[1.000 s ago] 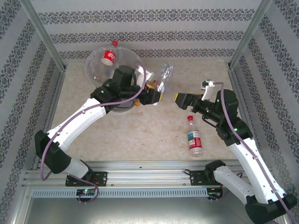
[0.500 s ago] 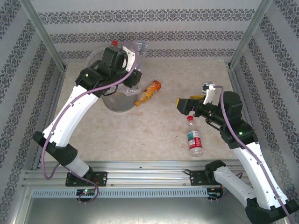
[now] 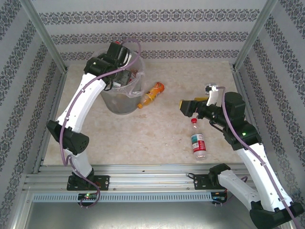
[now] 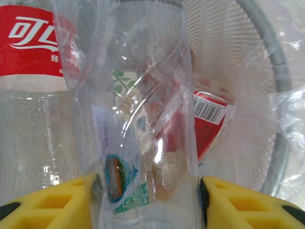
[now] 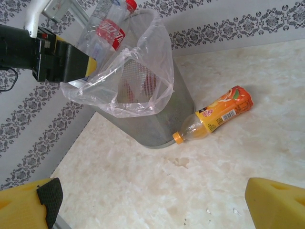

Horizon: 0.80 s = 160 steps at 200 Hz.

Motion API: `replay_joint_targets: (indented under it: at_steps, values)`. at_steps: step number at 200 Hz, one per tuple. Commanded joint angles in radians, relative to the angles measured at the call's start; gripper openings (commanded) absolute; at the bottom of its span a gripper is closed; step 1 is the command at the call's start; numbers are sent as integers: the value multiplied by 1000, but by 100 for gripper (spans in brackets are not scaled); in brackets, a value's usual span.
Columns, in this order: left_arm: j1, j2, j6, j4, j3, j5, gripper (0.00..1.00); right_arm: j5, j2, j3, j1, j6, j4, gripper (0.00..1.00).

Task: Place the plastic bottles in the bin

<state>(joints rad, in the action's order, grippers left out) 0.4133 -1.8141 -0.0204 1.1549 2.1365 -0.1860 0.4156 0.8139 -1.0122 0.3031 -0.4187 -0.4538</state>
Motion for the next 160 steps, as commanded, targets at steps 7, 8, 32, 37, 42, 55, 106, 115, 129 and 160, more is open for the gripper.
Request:
replay_joint_targets:
  at_steps: [7, 8, 32, 37, 42, 55, 106, 115, 129, 160]
  values:
    - [-13, -7, -19, 53, 35, -20, 59, -19, -1, 4, -9, 12, -4, 98]
    - [-13, -7, -20, 53, 36, -19, 60, -19, -1, 4, -9, 12, -4, 98]
    - [-16, -10, -20, 58, 57, -4, 67, -19, 5, 6, -13, 10, -2, 98]
    - [-17, -8, -18, 62, 64, 3, 70, -18, 6, 6, -14, 8, -2, 98]
    - [-18, -5, -17, 62, 69, 11, 71, -20, 8, 7, -15, 6, -1, 98]
    - [-18, 1, -10, 63, 85, 24, 77, -18, 14, 10, -15, 1, 4, 98]
    - [-16, 77, 26, 16, 101, 139, 87, -33, 55, 20, -19, -38, 18, 98]
    - [-16, 98, 29, -2, 88, 175, 88, -41, 65, 19, -18, -49, 19, 98]
    - [-16, 140, 34, -45, 51, 238, 89, -48, 84, 17, -18, -62, 18, 98]
    - [-8, 259, 42, -178, -95, 419, 98, -109, 134, -1, -25, -103, -20, 98]
